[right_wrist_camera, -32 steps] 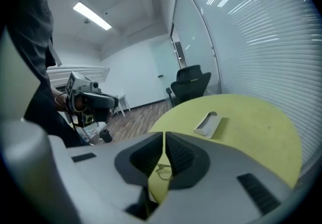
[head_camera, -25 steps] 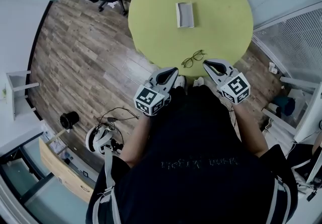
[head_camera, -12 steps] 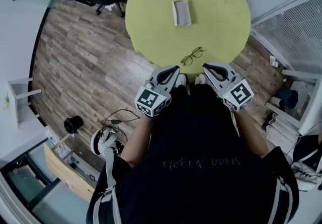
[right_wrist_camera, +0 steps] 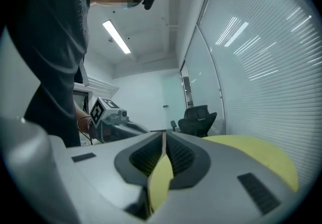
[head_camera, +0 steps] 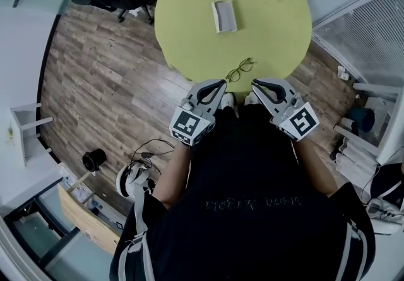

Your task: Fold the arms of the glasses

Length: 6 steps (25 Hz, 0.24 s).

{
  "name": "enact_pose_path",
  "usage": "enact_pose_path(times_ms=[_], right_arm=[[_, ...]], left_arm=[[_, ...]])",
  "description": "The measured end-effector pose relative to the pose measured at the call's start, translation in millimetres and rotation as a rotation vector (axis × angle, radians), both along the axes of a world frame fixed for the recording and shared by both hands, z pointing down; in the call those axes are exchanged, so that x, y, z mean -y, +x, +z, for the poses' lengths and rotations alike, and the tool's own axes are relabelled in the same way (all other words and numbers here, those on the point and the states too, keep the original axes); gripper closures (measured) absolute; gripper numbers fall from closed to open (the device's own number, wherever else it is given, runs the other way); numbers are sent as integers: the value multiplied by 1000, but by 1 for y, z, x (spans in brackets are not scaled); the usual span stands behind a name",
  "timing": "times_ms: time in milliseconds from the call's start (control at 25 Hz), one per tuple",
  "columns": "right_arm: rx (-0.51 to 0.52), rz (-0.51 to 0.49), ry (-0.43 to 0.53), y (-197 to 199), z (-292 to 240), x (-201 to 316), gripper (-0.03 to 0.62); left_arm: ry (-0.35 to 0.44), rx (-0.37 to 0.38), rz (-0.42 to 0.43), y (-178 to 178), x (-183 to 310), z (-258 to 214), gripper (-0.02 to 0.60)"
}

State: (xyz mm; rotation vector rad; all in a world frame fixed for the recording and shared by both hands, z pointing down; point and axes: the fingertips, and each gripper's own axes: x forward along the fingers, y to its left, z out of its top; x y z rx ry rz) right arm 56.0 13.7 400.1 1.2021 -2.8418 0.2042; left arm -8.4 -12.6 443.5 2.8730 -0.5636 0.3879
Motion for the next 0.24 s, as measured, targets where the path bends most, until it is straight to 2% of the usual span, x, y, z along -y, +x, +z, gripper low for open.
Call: enact_pose_path(times_ms=[240], right_arm=[[7, -12, 68, -6, -19, 0, 554]], left_arm=[[26, -30, -8, 5, 3, -10, 563]])
